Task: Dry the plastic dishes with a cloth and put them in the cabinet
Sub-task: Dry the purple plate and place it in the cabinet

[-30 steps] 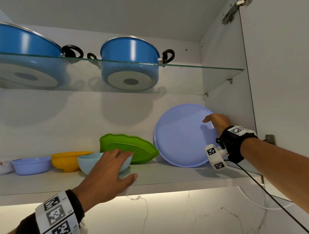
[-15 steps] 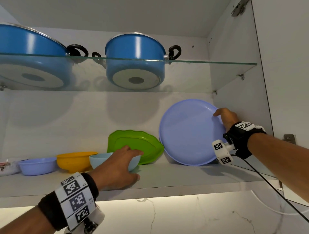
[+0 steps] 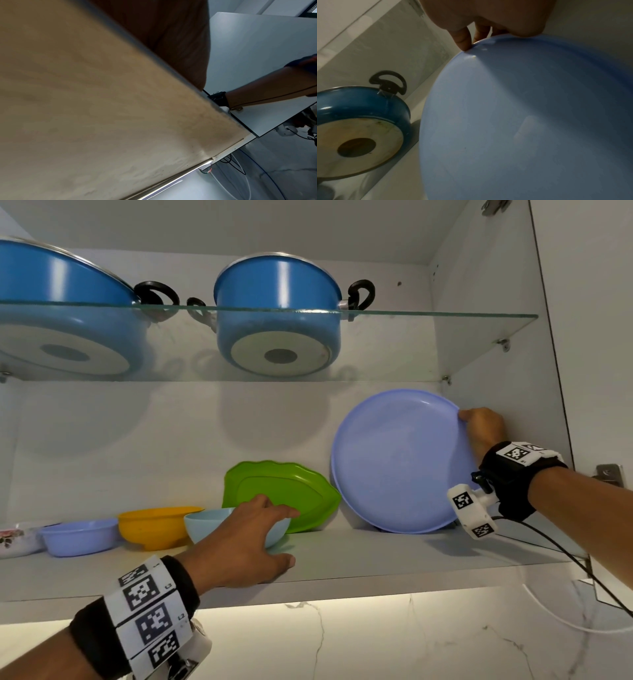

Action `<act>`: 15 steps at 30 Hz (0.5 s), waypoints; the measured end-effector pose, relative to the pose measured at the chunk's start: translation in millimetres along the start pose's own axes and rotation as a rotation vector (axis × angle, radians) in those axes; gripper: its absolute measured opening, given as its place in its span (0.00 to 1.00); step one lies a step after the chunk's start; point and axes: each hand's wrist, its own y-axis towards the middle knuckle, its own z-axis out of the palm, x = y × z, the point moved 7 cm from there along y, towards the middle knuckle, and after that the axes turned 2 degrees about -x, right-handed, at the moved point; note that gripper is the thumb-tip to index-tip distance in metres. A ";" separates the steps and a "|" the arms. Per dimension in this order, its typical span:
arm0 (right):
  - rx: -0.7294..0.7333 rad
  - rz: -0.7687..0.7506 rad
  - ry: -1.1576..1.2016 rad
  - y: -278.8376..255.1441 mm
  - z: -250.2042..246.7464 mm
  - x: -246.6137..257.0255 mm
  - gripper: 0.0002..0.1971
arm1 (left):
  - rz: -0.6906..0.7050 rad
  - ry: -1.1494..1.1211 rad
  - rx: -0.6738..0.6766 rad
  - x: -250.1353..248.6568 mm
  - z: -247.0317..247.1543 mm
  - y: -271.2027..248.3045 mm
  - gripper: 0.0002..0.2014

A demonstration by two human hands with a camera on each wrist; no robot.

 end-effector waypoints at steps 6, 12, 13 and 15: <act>-0.018 -0.098 0.073 5.9 -6.9 13.9 0.22 | 0.000 -0.034 -0.004 -0.1 2.3 3.3 0.35; 0.043 -0.150 0.028 8.8 11.0 19.0 0.11 | 0.000 -0.003 0.020 -3.5 2.5 5.7 0.35; 0.060 -0.158 0.001 8.1 14.5 21.9 0.11 | 0.007 -0.006 0.019 -2.9 2.7 5.1 0.34; 0.100 -0.163 -0.058 16.6 23.7 20.4 0.19 | 0.024 -0.021 0.006 -1.0 2.5 2.4 0.34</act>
